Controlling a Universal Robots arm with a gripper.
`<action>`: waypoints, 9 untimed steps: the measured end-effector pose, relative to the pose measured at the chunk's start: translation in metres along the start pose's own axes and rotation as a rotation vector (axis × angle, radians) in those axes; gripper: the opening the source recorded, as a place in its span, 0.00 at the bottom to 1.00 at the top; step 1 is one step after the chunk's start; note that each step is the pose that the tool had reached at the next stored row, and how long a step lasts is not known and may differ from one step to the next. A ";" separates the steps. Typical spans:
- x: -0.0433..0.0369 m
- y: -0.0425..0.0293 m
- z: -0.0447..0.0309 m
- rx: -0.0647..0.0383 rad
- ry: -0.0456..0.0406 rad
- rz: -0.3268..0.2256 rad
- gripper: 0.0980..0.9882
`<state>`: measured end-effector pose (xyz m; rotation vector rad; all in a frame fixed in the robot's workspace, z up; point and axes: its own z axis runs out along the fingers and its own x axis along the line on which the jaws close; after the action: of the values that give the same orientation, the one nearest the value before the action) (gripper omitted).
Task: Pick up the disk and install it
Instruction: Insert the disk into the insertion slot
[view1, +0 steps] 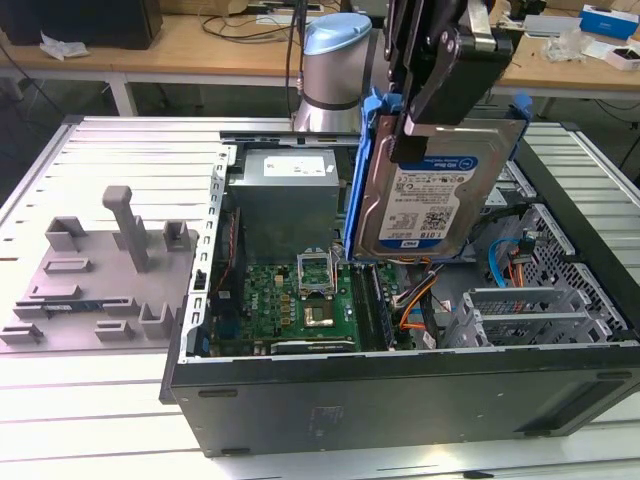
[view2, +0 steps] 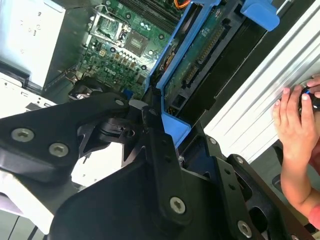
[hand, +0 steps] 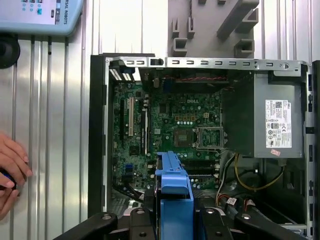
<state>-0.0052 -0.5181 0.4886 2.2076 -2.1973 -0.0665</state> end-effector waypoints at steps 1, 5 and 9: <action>0.0038 -0.0033 0.0003 0.000 0.0000 0.000 0.30; 0.0131 -0.0207 0.0002 0.000 0.0000 0.000 0.30; 0.0179 -0.0359 0.0002 0.000 0.0001 0.000 0.30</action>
<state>0.0307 -0.5359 0.4864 2.2075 -2.1974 -0.0665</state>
